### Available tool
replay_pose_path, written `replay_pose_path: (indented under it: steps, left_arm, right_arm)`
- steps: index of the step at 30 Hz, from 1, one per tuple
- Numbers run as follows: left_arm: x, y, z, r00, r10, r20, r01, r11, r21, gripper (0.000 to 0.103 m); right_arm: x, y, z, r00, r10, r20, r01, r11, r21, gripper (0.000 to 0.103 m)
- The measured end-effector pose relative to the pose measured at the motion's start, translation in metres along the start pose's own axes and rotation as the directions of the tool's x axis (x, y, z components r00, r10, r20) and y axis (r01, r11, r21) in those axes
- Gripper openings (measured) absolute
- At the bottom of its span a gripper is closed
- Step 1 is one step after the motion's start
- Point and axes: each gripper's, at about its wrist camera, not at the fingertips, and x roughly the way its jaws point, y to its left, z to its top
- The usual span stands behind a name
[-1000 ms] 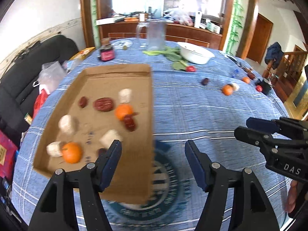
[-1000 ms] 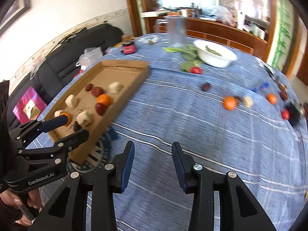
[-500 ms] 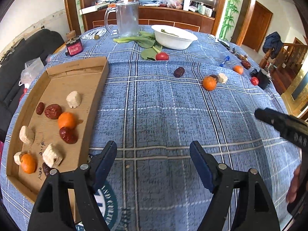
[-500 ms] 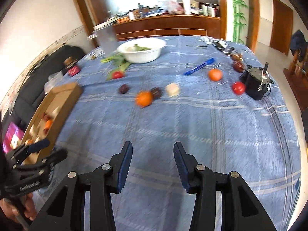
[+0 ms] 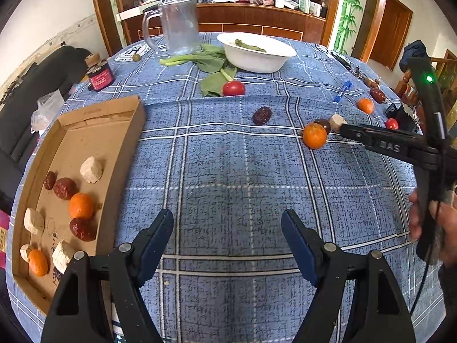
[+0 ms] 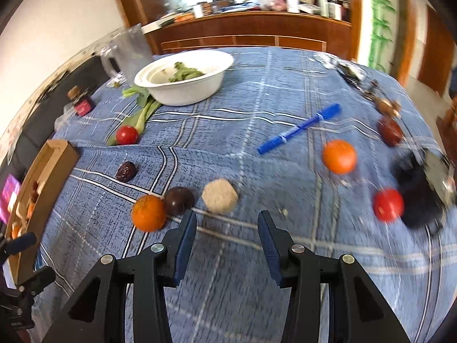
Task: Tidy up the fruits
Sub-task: 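Grasp a mandarin orange with the left gripper while the right grasps a round beige pastry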
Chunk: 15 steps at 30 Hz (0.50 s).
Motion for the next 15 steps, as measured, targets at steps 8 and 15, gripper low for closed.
replay_pose_path:
  steps: [8, 15]
  left_arm:
    - [0.014, -0.030, 0.021, 1.000, 0.003, 0.008, -0.003, 0.998, 0.062, 0.077]
    - [0.040, -0.065, 0.053, 0.999, -0.042, 0.026, 0.041, 0.997, 0.066, 0.077]
  right_arm:
    - [0.017, 0.008, 0.007, 1.000, 0.011, 0.003, -0.010, 0.994, -0.108, 0.029]
    - [-0.023, -0.009, -0.014, 0.999, 0.011, 0.049, -0.009, 1.000, -0.028, 0.029]
